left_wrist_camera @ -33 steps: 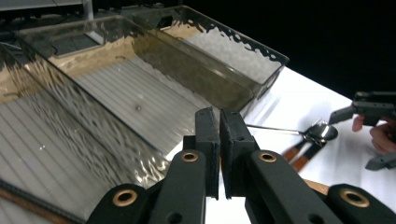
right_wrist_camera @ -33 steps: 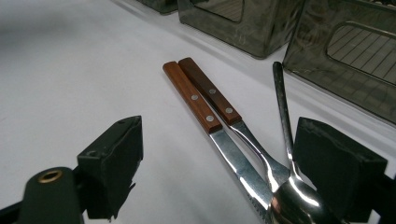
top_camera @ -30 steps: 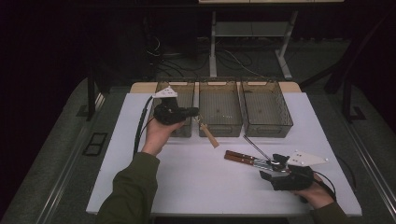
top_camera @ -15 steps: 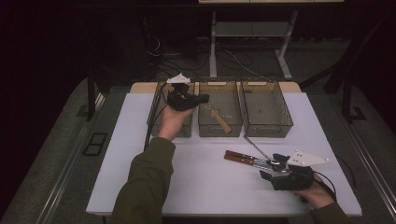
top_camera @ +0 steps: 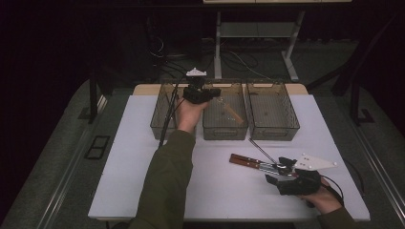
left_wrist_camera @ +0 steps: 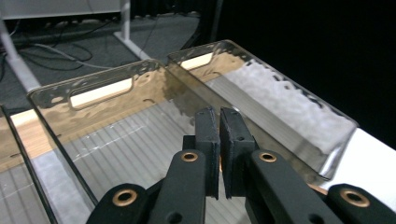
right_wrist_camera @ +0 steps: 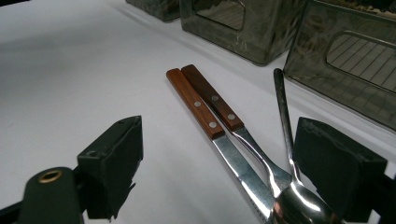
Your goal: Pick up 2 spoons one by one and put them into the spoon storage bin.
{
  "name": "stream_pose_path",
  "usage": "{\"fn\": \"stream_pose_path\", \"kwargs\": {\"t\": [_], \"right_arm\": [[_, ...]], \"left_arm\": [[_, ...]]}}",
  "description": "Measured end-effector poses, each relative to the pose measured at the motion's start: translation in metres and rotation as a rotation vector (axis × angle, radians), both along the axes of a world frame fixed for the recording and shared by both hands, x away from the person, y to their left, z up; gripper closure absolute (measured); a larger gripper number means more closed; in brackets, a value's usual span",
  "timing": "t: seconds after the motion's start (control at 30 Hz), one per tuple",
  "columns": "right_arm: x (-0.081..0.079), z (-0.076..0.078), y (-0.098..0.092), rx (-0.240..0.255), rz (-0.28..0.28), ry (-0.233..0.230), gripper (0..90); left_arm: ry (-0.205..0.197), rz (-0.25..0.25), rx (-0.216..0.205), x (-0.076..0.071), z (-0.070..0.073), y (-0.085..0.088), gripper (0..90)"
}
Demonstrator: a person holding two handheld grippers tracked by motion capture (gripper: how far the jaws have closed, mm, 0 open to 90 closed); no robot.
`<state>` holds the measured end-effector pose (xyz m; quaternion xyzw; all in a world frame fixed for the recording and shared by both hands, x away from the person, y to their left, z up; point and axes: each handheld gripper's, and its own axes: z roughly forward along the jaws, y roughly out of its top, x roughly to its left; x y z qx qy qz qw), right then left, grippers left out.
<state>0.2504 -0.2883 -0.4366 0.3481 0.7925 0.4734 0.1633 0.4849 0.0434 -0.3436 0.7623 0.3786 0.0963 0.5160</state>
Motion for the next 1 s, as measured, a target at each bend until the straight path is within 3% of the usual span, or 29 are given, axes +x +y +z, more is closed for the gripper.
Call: {"fn": "stream_pose_path", "kwargs": {"t": [0.1,0.23,0.5,0.63,0.77,1.0], "right_arm": [[0.0,0.0,0.0,-0.001,0.002,-0.003,16.5],[0.0,0.001,0.0,0.005,0.004,-0.005,16.5],[-0.001,0.001,0.002,0.003,0.016,-0.003,16.5],[0.0,0.001,0.002,0.002,0.017,-0.005,16.5],[0.0,0.001,0.002,0.002,0.017,-0.005,16.5],[-0.001,0.001,0.002,0.0,0.02,-0.001,16.5]], "left_arm": [[0.002,0.024,0.008,0.003,-0.005,-0.003,86.0],[-0.007,0.052,0.063,0.004,-0.011,-0.009,86.0],[-0.005,0.057,0.178,0.005,-0.023,-0.019,85.9],[0.02,0.056,0.204,0.006,-0.029,-0.023,85.8],[0.043,0.033,0.201,0.006,-0.032,-0.026,84.3],[0.023,0.039,0.193,0.004,-0.028,-0.023,75.0]]}}
